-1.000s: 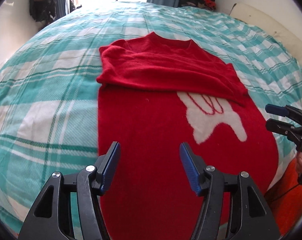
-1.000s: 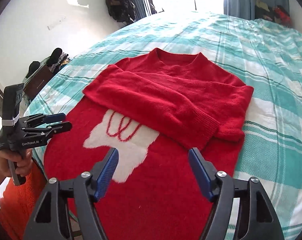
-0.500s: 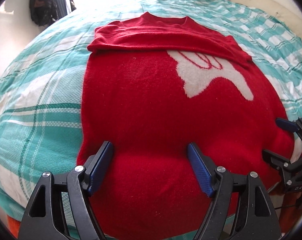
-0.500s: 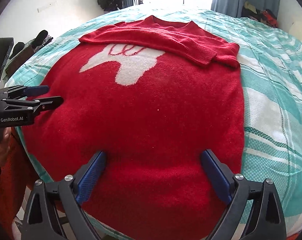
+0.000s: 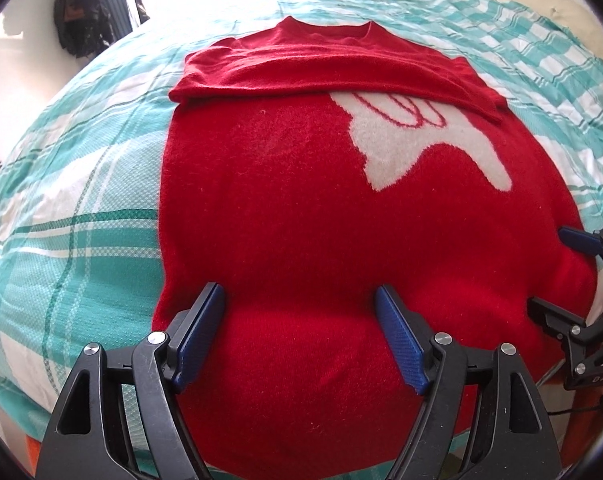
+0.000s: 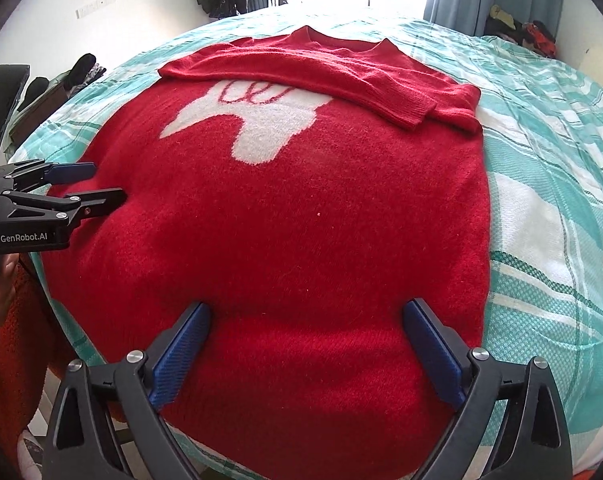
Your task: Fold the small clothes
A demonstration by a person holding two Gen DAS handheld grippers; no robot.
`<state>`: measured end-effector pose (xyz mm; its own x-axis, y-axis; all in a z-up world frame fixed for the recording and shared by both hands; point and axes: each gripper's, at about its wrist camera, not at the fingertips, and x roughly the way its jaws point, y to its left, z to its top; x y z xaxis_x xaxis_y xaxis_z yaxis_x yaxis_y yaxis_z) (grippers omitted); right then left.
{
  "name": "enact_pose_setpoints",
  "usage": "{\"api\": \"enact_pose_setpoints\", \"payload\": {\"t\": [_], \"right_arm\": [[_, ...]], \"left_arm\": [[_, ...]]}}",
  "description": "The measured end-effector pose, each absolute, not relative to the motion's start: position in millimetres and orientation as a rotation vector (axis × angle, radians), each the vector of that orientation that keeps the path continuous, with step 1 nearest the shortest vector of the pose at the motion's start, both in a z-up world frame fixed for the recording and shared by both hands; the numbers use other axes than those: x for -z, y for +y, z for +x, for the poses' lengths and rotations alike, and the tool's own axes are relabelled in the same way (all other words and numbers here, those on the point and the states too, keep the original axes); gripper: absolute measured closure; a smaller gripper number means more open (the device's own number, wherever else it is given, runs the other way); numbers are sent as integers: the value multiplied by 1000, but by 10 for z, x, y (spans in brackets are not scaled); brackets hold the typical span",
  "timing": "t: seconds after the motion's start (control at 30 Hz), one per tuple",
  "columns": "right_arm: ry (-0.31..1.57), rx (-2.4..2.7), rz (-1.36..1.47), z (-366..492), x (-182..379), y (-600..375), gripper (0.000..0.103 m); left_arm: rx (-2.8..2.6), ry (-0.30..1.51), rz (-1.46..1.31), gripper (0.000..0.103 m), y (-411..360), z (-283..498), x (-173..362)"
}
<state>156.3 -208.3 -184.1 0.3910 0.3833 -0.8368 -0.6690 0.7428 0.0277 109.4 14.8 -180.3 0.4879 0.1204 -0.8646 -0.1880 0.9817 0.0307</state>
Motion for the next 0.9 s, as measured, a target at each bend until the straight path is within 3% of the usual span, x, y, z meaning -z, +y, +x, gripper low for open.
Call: {"api": "enact_pose_setpoints", "payload": {"t": [0.47, 0.53, 0.57, 0.67, 0.73, 0.8, 0.9], "right_arm": [[947, -699, -371, 1502, 1814, -2103, 2], [947, -707, -356, 1498, 1668, -2174, 8], [940, -712, -301, 1506, 1536, -2288, 16], [899, -711, 0, 1610, 1146, -2908, 17], [980, -704, 197, 1765, 1123, -3344, 17], [1134, -762, 314, 1884, 1267, -3577, 26], [1296, -862, 210, 1817, 1491, -3508, 29]], "left_arm": [[-173, 1057, -96, 24, 192, 1020, 1672], [-146, 1027, -192, 31, 334, 820, 1469], [-138, 992, -264, 30, 452, 670, 1376], [-168, 956, -473, 26, 881, 283, 1336], [-159, 999, -570, 28, 1074, 154, 1481], [-126, 1036, -625, 33, 1123, 104, 1646], [-35, 1100, -645, 35, 992, 212, 1792]]}}
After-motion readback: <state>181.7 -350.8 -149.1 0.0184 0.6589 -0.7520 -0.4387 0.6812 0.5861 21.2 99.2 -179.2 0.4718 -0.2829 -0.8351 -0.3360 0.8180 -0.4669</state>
